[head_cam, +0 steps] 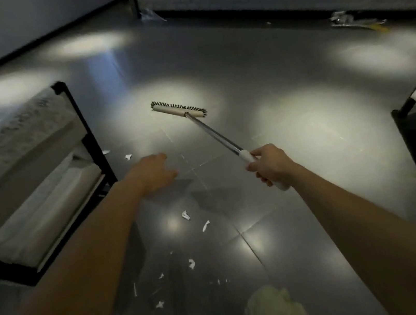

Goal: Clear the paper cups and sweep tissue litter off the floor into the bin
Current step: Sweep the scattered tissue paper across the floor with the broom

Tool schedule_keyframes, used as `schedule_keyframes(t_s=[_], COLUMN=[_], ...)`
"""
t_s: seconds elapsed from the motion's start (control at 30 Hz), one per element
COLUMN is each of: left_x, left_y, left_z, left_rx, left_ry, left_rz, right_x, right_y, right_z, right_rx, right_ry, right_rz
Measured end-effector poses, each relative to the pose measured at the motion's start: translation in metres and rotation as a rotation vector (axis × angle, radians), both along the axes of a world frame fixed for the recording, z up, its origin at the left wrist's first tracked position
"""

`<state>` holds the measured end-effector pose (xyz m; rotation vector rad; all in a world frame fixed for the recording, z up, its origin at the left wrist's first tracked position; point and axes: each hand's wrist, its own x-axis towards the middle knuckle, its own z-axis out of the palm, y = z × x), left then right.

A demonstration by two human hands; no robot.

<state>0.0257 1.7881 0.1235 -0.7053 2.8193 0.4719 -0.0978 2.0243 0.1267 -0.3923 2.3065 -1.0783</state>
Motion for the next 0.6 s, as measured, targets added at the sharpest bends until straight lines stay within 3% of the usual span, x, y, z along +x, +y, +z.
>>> schedule_keyframes(t_s=[0.33,0.6], left_x=[-0.266,-0.370], left_y=[-0.164,-0.327], left_z=[-0.031,-0.035], left_rx=[0.022,0.060], left_ry=[-0.052,-0.029], left_rz=[0.229,0.464], right_x=[-0.317,-0.467], right_y=[-0.202,-0.421], right_z=[-0.017,-0.028], right_rx=[0.075,0.106], right_ry=[0.030,0.019], right_rz=[0.272,0.502])
